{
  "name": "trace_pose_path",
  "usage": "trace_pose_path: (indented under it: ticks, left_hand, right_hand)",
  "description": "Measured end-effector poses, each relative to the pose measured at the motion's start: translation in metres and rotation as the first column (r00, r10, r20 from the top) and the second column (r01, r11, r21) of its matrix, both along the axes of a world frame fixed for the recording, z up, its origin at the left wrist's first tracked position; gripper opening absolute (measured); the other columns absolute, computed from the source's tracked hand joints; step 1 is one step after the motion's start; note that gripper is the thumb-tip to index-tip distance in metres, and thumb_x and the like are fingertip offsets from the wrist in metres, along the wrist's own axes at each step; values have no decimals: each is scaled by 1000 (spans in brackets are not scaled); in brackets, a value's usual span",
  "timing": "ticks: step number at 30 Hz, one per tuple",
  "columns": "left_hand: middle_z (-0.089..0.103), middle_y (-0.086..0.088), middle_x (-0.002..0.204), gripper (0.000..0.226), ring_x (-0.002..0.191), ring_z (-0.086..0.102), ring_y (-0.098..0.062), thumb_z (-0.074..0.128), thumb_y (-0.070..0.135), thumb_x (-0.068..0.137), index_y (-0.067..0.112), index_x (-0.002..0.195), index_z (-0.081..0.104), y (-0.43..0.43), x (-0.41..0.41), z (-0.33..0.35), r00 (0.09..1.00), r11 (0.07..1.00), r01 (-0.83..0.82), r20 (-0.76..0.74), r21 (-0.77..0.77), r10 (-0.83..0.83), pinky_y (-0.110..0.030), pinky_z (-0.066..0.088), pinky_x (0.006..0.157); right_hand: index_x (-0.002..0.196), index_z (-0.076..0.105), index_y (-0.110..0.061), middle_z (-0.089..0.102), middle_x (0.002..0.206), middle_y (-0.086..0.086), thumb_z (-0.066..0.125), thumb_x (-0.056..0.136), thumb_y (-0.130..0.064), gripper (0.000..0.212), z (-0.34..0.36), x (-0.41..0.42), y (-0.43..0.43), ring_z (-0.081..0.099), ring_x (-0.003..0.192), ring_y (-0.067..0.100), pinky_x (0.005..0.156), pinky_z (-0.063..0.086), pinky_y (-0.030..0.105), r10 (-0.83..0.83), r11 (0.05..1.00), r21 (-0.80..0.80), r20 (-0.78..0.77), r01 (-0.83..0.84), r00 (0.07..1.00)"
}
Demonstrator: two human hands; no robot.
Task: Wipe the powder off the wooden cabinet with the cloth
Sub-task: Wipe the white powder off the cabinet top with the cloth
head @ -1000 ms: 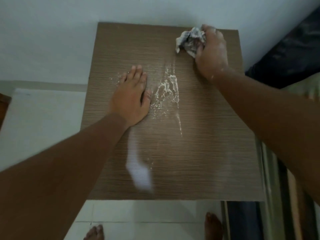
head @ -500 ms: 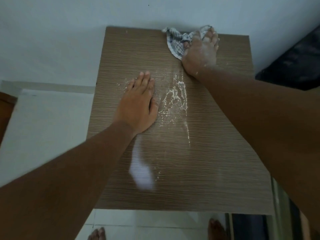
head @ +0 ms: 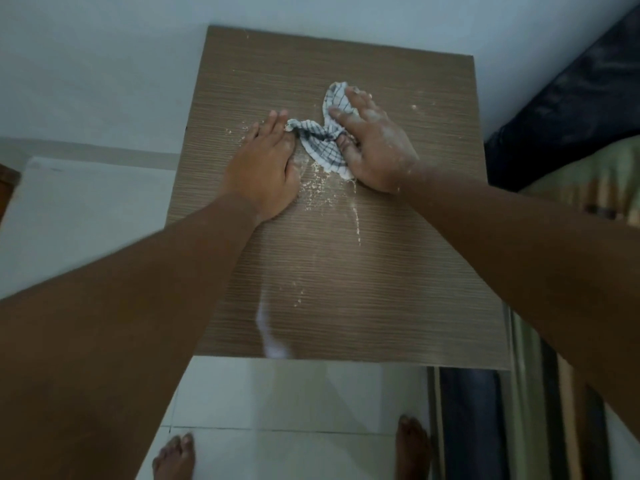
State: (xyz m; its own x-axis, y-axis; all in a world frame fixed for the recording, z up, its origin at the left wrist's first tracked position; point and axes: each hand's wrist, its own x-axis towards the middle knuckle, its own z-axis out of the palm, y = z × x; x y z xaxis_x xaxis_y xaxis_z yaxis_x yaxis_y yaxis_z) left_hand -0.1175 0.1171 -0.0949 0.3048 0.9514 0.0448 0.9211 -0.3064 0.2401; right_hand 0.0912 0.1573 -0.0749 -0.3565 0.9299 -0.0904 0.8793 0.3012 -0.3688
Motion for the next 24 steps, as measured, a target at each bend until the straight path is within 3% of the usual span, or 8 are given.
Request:
trace_pose_path:
  ticks: [3,6,15,24]
  left_hand:
    - [27,-15,162,52,152,20,-29,33,22,97,1,143,47,-1,-1,-1,1000,1000,-1,12,6,1,-44,16,126]
    - [26,-15,162,55,153,18,-27,33,20,98,4,151,35,-2,-1,-1,1000,1000,-6,28,2,6,-42,13,126]
    - [24,-14,163,58,153,17,-26,35,18,99,3,154,28,-6,-2,2,1000,1000,-11,7,1,11,-40,11,126]
    - [24,-14,164,59,153,17,-27,34,20,99,5,155,25,-8,-1,3,1000,1000,-16,-22,-10,15,-40,13,126]
  right_hand:
    - [157,32,-28,8,170,5,50,104,-28,56,2,-3,-24,4,158,25,122,8,37,29,1000,-6,-10,-30,1000]
    - [156,36,-26,11,170,6,50,104,-26,53,2,-4,-48,6,158,25,123,8,35,65,998,-8,-32,-65,997]
    - [149,47,-20,22,167,12,55,102,-25,48,-12,5,-122,14,156,31,124,24,55,186,983,36,-104,-183,977]
    - [149,47,-21,23,167,11,45,102,-36,49,-17,10,-206,14,157,30,125,22,51,264,964,10,-98,-265,959]
